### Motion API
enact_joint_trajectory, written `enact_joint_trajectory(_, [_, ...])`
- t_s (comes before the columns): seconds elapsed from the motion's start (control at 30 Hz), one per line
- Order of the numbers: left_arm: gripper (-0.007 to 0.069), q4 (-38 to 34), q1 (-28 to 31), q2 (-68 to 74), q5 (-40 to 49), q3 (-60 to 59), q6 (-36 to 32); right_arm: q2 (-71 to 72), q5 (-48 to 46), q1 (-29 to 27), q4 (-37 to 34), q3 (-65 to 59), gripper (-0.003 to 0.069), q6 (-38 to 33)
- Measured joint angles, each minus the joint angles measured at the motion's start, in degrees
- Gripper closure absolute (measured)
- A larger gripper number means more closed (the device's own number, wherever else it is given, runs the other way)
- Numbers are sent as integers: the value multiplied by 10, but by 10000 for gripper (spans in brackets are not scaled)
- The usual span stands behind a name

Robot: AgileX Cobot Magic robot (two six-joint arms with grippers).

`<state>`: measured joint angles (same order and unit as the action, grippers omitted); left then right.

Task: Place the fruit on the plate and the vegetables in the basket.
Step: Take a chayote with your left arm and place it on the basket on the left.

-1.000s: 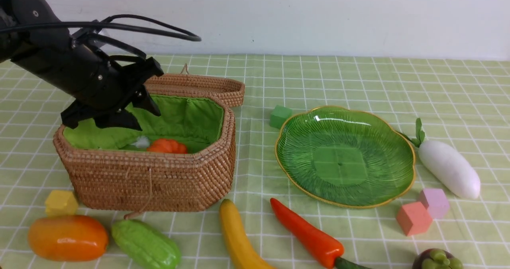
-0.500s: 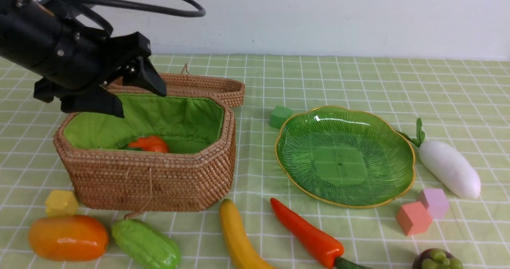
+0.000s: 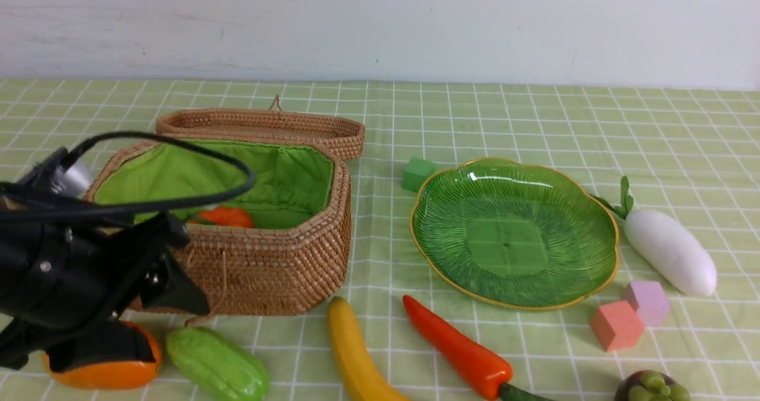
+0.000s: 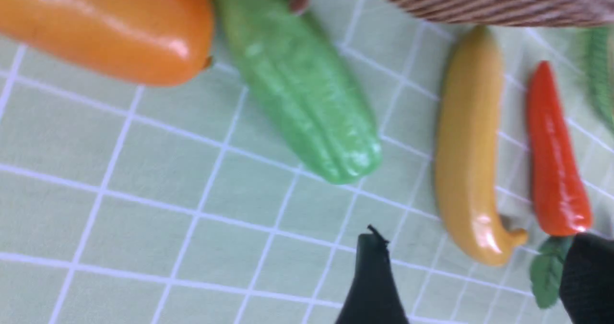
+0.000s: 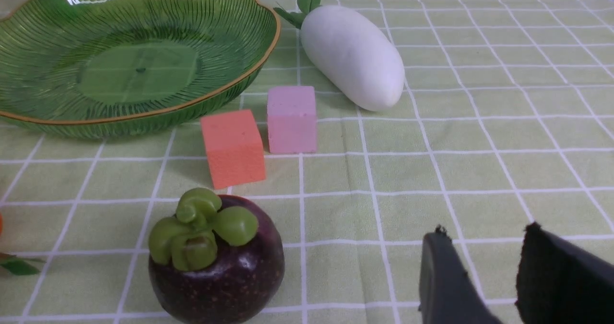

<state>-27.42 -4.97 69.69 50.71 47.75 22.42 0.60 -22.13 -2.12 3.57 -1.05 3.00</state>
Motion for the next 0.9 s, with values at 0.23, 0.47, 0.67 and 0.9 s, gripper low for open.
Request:
enact_joint_trajectory(0.23, [64,-3,-35,56,-59,-16,15,0,0,0,0,0,417,0])
enact_joint_trajectory(0.47, [60,6,-88,140,-139,-16,109,0,0,0,0,0,417,0])
enact_joint_trajectory(0.67, [60,27,-90,169,-170,-16,139,0,0,0,0,0,417,0])
enact_joint_trajectory(0.9, [60,65,-90,171,-166,-16,176,0,0,0,0,0,417,0])
